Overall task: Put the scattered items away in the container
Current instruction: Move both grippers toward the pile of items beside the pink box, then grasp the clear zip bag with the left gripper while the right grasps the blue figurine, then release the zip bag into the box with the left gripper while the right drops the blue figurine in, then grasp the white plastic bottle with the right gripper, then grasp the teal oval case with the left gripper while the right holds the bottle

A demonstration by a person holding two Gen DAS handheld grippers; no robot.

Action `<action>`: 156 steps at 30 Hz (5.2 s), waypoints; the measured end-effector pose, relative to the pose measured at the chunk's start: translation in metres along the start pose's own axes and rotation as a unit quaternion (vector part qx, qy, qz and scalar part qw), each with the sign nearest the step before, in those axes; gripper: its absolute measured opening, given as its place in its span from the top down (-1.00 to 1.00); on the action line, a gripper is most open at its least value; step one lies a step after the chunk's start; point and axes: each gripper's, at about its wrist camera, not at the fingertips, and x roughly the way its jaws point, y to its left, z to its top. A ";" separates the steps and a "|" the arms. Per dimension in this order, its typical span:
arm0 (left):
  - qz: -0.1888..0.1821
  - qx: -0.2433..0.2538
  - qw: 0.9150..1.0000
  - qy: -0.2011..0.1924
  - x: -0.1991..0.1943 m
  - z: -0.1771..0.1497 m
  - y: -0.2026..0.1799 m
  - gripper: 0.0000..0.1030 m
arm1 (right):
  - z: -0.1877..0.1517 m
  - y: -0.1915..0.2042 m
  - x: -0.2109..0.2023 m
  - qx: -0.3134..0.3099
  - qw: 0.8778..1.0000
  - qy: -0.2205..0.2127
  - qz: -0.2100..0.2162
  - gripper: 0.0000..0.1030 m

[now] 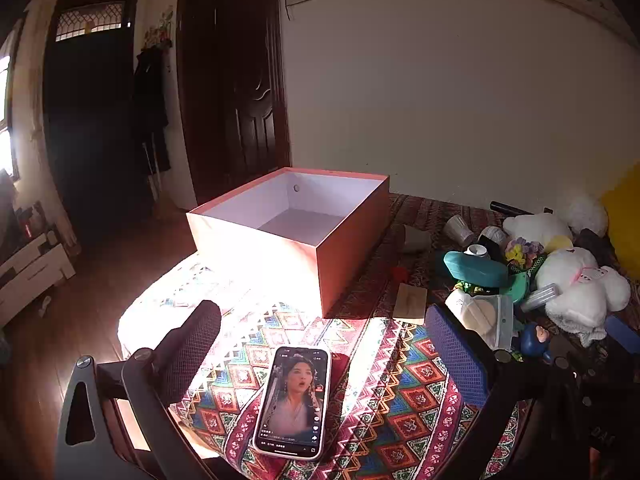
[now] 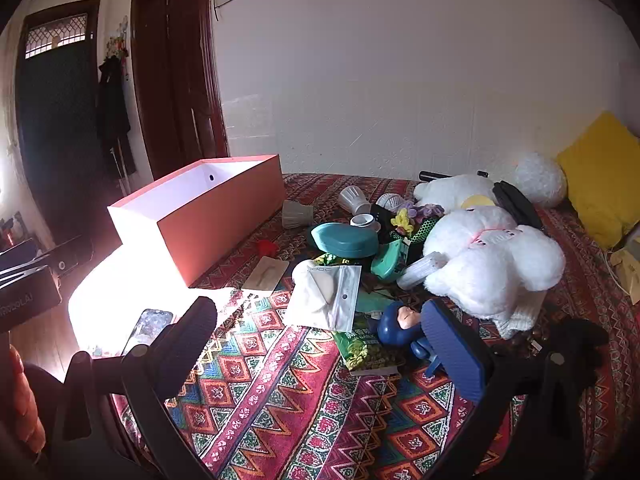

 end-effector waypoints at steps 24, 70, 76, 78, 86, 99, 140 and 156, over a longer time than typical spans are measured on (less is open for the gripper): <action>-0.087 0.046 0.995 0.020 0.011 -0.006 -0.065 -1.00 | 0.005 -0.044 -0.013 0.042 0.998 -0.020 -0.048 -0.99; -0.247 -0.081 0.957 0.127 0.231 0.129 0.000 0.48 | -0.108 -0.156 0.094 0.505 0.852 0.127 0.061 0.56; -0.157 -0.153 0.955 0.198 0.296 0.104 0.062 -0.25 | -0.116 -0.143 0.081 0.506 0.851 0.122 0.065 0.60; -0.166 -0.153 0.956 0.185 0.291 0.106 0.071 -0.42 | -0.120 -0.139 0.077 0.518 0.844 0.120 0.076 0.61; -0.127 -0.171 0.965 0.152 0.270 0.099 0.113 -0.63 | -0.139 -0.107 0.052 0.578 0.794 0.096 0.161 0.63; -0.040 -0.214 0.962 0.165 0.268 0.093 0.175 -0.63 | 0.092 0.088 0.122 0.407 0.847 0.105 0.326 0.65; -0.096 -0.014 0.974 0.203 0.233 0.085 -0.066 -1.00 | -0.015 -0.150 0.099 0.321 0.913 0.146 0.204 0.16; -0.216 -0.211 0.901 0.310 0.275 0.077 -0.148 -0.92 | 0.003 -0.154 0.092 0.340 0.903 0.122 0.231 0.15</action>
